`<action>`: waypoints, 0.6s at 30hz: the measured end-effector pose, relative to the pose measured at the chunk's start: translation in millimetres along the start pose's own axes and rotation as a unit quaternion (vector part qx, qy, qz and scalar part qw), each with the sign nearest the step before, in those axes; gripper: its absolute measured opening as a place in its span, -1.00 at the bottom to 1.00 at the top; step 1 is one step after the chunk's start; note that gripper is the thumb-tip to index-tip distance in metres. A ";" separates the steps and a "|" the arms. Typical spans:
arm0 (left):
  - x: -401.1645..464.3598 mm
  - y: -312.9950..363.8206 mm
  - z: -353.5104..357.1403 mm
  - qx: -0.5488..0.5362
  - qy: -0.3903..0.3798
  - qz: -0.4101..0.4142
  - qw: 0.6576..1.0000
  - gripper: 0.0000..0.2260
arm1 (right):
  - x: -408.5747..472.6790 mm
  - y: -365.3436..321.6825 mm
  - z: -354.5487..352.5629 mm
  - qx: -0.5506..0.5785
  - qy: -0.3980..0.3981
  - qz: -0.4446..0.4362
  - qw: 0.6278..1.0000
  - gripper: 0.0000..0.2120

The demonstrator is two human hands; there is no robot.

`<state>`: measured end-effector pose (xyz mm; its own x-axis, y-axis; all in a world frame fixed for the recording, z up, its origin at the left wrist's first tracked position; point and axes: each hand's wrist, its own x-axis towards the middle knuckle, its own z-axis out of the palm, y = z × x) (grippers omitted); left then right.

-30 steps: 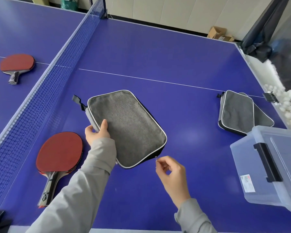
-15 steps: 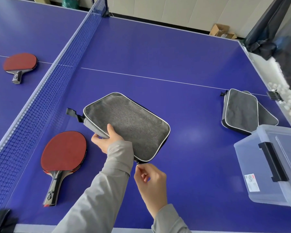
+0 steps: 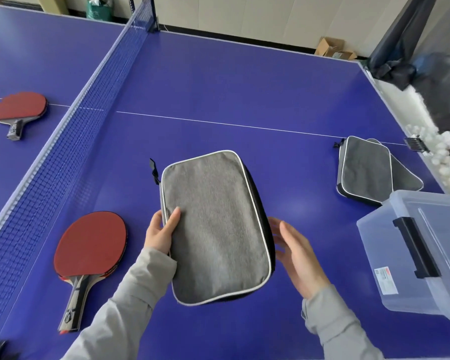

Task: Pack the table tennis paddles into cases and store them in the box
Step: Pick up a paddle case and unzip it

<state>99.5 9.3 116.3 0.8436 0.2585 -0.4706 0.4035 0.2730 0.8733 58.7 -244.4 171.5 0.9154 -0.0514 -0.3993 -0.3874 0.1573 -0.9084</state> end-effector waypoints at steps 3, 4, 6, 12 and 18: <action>-4.4 -6.7 9.1 -0.001 -0.029 -0.021 0.999 -0.79 | -5.5 -6.6 7.9 0.009 -0.091 0.053 0.994 -0.66; -5.8 -8.2 12.6 0.002 -0.030 -0.026 0.999 -0.80 | -7.4 -6.7 9.7 0.028 -0.095 0.067 0.993 -0.66; -8.7 -9.7 21.6 0.023 -0.020 -0.025 0.999 -0.76 | -11.3 -5.9 11.3 0.067 -0.091 0.075 0.991 -0.64; -35.5 -9.1 56.4 0.228 0.003 0.041 0.973 -0.37 | -18.8 3.9 22.7 -0.037 -0.024 -0.027 0.999 -0.77; -82.4 -4.8 102.0 0.070 -0.138 -0.005 0.988 -0.47 | -36.7 23.1 52.6 -0.101 -0.023 -0.115 0.988 -0.65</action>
<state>64.2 -107.9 163.7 0.8964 -0.0111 -0.4431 0.4402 0.1383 0.8872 22.0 -187.0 171.8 0.9840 -0.0178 -0.1774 -0.1781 -0.0529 -0.9826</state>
